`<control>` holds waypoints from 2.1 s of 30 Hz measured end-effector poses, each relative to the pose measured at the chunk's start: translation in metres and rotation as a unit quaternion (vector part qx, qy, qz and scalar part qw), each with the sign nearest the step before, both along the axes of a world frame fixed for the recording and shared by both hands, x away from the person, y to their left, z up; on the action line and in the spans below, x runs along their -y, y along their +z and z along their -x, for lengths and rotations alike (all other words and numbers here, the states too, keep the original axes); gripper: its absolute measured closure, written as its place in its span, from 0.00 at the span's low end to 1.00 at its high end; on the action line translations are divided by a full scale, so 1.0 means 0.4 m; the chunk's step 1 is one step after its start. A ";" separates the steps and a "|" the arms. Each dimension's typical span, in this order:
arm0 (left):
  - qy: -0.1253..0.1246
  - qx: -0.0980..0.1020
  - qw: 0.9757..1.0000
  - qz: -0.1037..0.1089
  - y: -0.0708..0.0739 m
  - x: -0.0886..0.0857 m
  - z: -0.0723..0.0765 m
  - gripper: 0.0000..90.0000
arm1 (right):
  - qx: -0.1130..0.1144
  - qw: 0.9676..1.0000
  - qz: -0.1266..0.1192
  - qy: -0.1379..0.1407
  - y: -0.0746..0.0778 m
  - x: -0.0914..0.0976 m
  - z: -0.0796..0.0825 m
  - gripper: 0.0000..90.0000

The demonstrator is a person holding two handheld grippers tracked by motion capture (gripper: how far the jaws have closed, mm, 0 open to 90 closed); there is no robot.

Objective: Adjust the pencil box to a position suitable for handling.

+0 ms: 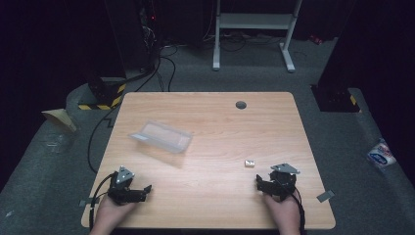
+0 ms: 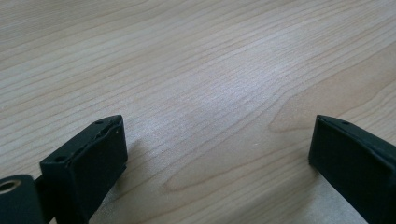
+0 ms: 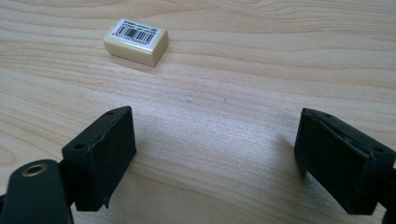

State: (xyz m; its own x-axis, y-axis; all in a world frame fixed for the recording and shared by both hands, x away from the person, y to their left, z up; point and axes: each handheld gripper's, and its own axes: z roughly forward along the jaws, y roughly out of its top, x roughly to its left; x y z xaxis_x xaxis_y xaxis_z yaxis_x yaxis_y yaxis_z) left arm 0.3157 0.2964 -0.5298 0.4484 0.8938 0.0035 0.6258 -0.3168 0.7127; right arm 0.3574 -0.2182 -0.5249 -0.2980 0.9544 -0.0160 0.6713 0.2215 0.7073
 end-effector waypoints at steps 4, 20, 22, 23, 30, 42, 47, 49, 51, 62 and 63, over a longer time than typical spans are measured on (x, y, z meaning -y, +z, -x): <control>0.015 -0.005 1.000 0.013 0.006 0.007 0.003 0.09 | 0.000 1.000 -0.002 0.012 0.001 0.000 -0.001 0.16; -0.004 0.082 0.994 0.068 0.089 0.099 -0.048 0.31 | 0.007 1.000 -0.004 0.026 0.002 -0.002 0.003 0.26; -0.008 0.097 0.992 0.078 0.103 0.111 -0.068 0.35 | 0.007 1.000 -0.005 0.026 0.002 -0.002 0.003 0.26; -0.008 0.101 0.992 0.079 0.110 0.117 -0.078 0.35 | 0.007 1.000 -0.005 0.026 0.002 -0.002 0.003 0.26; -0.022 0.122 0.989 0.074 0.159 0.172 -0.147 0.37 | 0.009 1.000 -0.004 0.022 0.002 -0.003 0.003 0.27; -0.054 0.094 0.992 0.071 0.149 0.289 -0.192 0.47 | 0.015 1.000 -0.006 0.006 0.002 0.000 0.005 0.35; -0.066 0.090 0.991 0.071 0.138 0.312 -0.186 0.47 | 0.015 1.000 -0.006 0.007 0.002 0.000 0.005 0.36; -0.067 0.085 0.992 0.066 0.134 0.314 -0.187 0.47 | 0.015 1.000 -0.006 0.008 0.002 0.000 0.005 0.36; -0.068 0.082 0.993 0.057 0.129 0.311 -0.188 0.47 | 0.015 1.000 -0.006 0.008 0.002 0.000 0.005 0.36; -0.057 0.076 0.994 0.046 0.115 0.257 -0.165 0.48 | 0.015 1.000 -0.006 0.009 0.003 0.000 0.005 0.37; -0.054 0.077 0.995 0.044 0.115 0.250 -0.163 0.48 | 0.015 1.000 -0.006 0.009 0.003 -0.001 0.005 0.37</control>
State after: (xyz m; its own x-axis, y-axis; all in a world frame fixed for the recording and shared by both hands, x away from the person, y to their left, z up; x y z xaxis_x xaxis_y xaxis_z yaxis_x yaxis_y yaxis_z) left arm 0.3809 0.1964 -0.4837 0.5421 0.8403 0.0026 0.4730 -0.3077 0.8256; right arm 0.3553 -0.2180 -0.5239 -0.3138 0.9494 -0.0148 0.6455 0.2248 0.7300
